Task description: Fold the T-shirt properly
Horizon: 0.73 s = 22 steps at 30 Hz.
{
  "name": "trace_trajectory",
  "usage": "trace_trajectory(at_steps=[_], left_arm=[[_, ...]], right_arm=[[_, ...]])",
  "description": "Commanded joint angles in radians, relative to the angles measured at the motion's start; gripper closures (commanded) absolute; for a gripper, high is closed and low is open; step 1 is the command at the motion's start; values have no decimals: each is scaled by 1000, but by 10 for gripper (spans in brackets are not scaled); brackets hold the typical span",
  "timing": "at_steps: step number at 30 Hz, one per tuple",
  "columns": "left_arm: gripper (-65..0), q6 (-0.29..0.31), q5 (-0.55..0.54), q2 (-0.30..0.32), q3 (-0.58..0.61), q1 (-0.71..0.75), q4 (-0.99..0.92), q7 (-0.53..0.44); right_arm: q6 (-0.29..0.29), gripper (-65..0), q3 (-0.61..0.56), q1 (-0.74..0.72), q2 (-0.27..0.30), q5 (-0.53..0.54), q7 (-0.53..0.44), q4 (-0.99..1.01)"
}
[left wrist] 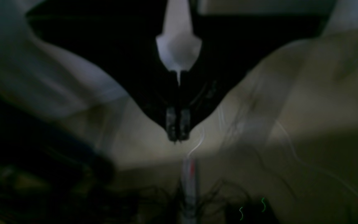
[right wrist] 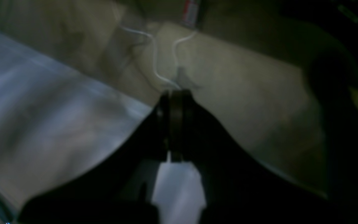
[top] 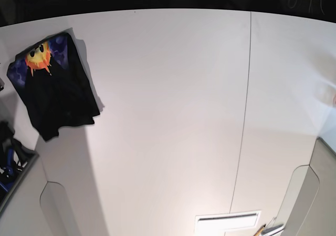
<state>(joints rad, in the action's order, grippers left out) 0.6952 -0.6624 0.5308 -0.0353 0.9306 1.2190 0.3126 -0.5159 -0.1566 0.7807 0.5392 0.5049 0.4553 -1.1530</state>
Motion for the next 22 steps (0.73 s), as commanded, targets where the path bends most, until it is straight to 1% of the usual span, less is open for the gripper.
trace_trajectory(at_steps=[1, 4, 7, 9, 10, 12, 13, 15, 17, 19, 22], left_arm=[[0, 3, 40, -14, 36, -44, -55, -30], [0, 3, 170, -93, 132, -233, -247, -92], [0, 3, 244, -170, 193, -400, -421, -108], [0, -40, 284, -212, 223, -494, -517, -108], [0, -65, 304, -230, 233, -537, -558, -120], [0, -119, 340, -259, 244, -609, -624, -171], [0, -151, 357, -272, 245, -639, -647, -194], [0, -210, 385, -288, 245, -688, -673, -203], [0, -248, 411, -290, 245, -720, -677, -202], [0, -272, 417, -289, 245, -741, -677, -203], [0, -291, 417, -289, 245, -754, -677, -204]], right_arm=[[4, 0, -28, -51, -18, -17, -28, 71], [16, 0, -110, -243, -110, -48, -92, 323], [51, 0, -151, -422, -203, -53, -114, 532], [93, 0, -154, -519, -256, -53, -123, 631], [124, 0, -154, -561, -278, -55, -139, 668], [205, 0, -154, -631, -316, -70, -189, 718], [253, 0, -153, -657, -333, -86, -207, 729], [347, 0, -153, -698, -360, -110, -221, 733], [404, 0, -153, -725, -380, -131, -220, 733], [433, 0, -153, -738, -391, -145, -220, 732], [435, 0, -153, -741, -392, -146, -220, 732]])
